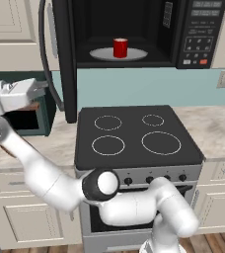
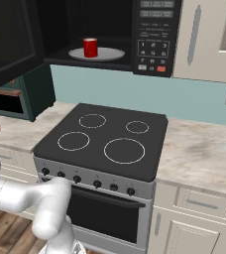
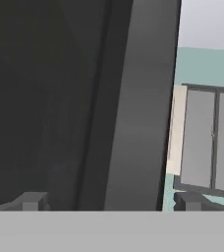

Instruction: Pick the mug from the counter and place it inside the microwave. Then close the microwave.

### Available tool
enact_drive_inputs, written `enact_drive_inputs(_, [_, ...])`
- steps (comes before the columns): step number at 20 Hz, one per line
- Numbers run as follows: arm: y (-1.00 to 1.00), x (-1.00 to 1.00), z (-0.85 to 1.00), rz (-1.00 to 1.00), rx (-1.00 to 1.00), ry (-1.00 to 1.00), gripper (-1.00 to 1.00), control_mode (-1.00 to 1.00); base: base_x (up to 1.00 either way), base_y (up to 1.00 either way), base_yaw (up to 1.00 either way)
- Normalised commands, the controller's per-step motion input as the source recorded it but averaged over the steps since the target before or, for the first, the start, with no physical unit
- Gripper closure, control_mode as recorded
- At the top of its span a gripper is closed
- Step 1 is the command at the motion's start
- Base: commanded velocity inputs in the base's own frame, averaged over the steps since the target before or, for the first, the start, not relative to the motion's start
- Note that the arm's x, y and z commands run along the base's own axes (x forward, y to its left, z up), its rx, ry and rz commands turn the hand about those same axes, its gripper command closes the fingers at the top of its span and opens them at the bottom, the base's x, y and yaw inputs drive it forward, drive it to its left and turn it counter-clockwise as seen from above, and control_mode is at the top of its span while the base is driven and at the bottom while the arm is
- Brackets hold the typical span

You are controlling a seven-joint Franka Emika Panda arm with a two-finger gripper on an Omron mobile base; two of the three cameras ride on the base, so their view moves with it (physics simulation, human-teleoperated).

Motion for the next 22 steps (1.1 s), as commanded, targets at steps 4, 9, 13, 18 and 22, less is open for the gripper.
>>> enact_drive_inputs(4, [-0.72, -0.22, 0.06, 0.00, 0.04, 0.00, -1.00, -1.00, 0.00, 0.00, 0.00])
enact_drive_inputs(9, [-0.76, -0.35, 0.12, 0.00, 0.04, 0.00, -1.00, -1.00, 0.00, 0.00, 0.00])
enact_drive_inputs(13, [-0.78, -0.35, 0.13, 0.00, 0.03, 0.00, -1.00, -1.00, 0.00, 0.00, 0.00])
enact_drive_inputs(18, [-0.77, -0.35, 0.03, 0.02, 0.01, 0.00, -1.00, -1.00, 0.00, 0.00, 0.00])
enact_drive_inputs(22, [-0.80, -0.06, 0.00, 0.06, 0.00, 0.00, -1.00, -1.00, 0.00, 0.00, 0.00])
